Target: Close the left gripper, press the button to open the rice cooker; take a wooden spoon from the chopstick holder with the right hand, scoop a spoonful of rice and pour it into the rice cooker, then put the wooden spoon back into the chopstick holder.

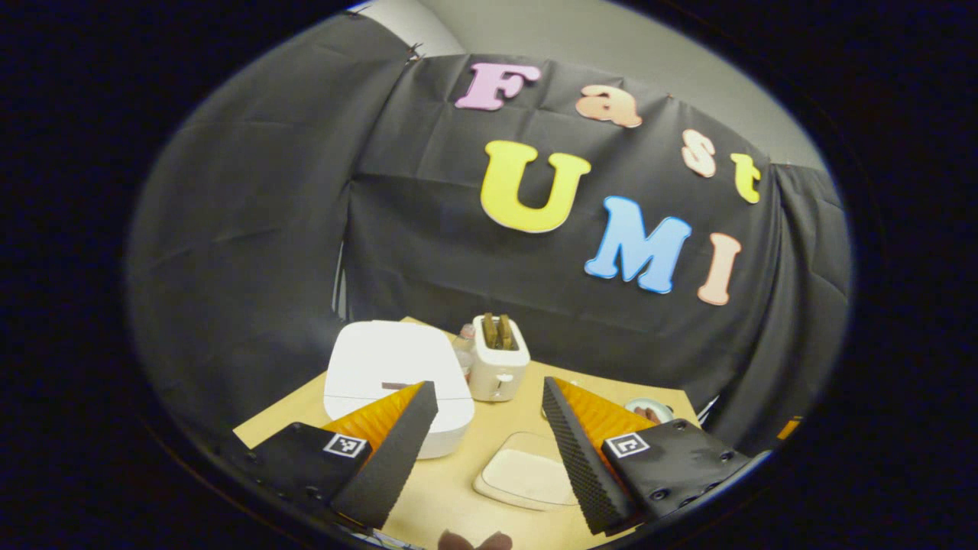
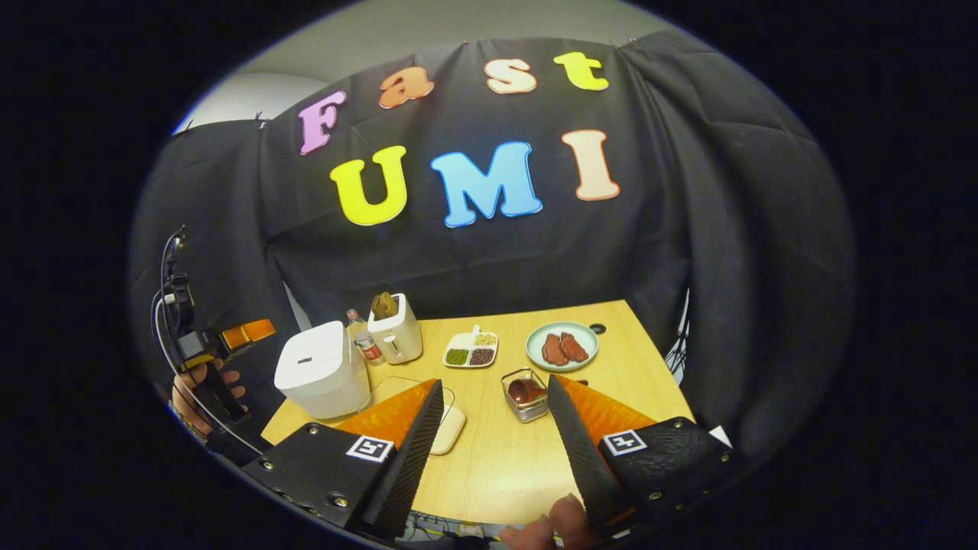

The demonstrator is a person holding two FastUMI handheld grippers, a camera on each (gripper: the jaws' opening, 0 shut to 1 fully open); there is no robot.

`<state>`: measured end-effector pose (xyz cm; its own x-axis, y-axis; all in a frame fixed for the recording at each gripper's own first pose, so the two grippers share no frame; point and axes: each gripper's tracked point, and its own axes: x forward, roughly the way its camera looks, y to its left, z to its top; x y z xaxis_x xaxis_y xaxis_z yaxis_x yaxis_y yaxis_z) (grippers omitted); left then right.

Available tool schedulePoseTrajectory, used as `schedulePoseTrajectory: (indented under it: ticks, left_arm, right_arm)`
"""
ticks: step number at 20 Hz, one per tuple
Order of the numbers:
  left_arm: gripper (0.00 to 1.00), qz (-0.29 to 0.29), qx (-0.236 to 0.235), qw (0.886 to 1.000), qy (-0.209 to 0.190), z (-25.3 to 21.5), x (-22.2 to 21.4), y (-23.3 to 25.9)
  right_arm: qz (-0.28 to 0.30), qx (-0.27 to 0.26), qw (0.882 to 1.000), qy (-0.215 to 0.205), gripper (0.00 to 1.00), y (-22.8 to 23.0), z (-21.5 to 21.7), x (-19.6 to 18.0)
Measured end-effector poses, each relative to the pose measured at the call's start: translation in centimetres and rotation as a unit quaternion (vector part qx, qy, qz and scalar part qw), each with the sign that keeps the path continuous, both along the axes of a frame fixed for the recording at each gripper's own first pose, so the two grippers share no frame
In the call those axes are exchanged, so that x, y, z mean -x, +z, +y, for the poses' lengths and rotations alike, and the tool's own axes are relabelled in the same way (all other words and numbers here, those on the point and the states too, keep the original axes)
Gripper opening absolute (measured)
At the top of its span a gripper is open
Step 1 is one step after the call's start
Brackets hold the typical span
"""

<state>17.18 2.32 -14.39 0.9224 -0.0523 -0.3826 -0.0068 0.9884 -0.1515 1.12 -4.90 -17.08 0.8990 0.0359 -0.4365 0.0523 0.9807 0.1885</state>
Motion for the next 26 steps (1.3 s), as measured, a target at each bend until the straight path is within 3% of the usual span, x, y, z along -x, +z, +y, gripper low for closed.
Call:
schedulePoseTrajectory:
  ticks: [1, 5, 11, 16, 20, 26]
  left_arm:
    - [0.94, -0.025, -0.003, 1.0, -0.012, -1.7, 1.4, 2.6]
    - [0.94, -0.104, -0.006, 0.993, -0.064, -9.2, 7.9, 11.9]
    - [0.96, -0.221, -0.004, 0.967, -0.128, -18.1, 15.7, 23.3]
    - [0.93, -0.208, 0.002, 0.961, -0.182, -21.3, 16.5, 23.2]
    - [0.93, -0.183, 0.0, 0.967, -0.179, -19.4, 16.3, 22.2]
    - [0.93, -0.164, 0.006, 0.968, -0.189, -18.4, 16.5, 20.9]
  right_arm:
    - [-0.022, 0.019, 1.0, -0.001, 0.84, 1.8, -1.4, 0.2]
    - [-0.13, 0.047, 0.99, -0.011, 0.84, 9.8, -5.5, 1.5]
    - [-0.197, 0.018, 0.98, -0.026, 0.83, 15.6, -8.6, 5.1]
    - [-0.192, 0.04, 0.979, -0.059, 0.84, 16.0, -9.7, 7.9]
    - [-0.2, 0.045, 0.975, -0.085, 0.84, 16.5, -9.8, 8.3]
    - [-0.195, 0.033, 0.977, -0.081, 0.83, 15.9, -8.2, 8.6]
